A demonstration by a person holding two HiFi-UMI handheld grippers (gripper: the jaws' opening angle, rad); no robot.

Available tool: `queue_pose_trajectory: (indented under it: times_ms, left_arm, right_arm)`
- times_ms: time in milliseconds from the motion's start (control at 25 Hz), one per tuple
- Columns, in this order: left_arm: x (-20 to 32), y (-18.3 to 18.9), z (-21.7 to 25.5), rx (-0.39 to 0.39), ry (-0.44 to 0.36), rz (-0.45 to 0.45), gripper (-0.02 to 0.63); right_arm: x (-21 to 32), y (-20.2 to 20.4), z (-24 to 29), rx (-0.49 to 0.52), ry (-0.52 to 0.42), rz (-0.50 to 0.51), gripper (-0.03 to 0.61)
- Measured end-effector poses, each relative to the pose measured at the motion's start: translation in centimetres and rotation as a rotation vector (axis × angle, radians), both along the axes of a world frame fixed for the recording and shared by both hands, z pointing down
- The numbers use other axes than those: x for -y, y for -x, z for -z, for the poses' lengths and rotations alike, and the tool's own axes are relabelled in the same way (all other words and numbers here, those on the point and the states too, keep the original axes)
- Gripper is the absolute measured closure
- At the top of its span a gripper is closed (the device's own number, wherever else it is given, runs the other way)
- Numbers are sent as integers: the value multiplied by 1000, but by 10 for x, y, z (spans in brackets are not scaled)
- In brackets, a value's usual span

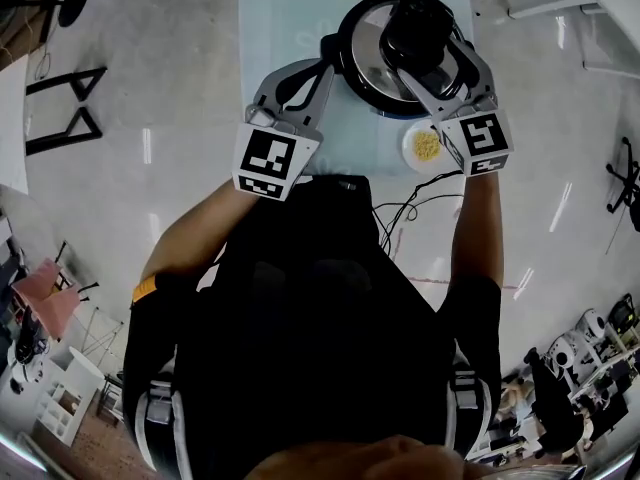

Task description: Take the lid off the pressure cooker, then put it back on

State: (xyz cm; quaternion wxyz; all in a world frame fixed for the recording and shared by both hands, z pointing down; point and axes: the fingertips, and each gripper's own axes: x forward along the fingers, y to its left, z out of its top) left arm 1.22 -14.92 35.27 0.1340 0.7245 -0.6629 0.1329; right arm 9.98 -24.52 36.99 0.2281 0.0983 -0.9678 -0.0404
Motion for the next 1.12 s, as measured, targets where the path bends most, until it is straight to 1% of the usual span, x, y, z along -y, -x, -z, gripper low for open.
queue_pose_trajectory:
  times_ms: [280,560,880,1120]
  left_arm:
    - [10,6,-10,16,38,45,606]
    - [18,12,-18,22,60,79,606]
    - [26,12,-25,18,68,88,606]
    - [28,11,-28,8,71,88,606]
  right_arm:
    - [10,18,-12,-62,-5,112,213]
    - [10,29,-26,-122,7,190,213]
    - [7,38,-40,-166,20,246,215]
    - [8,37,-41,-152,58,248,215]
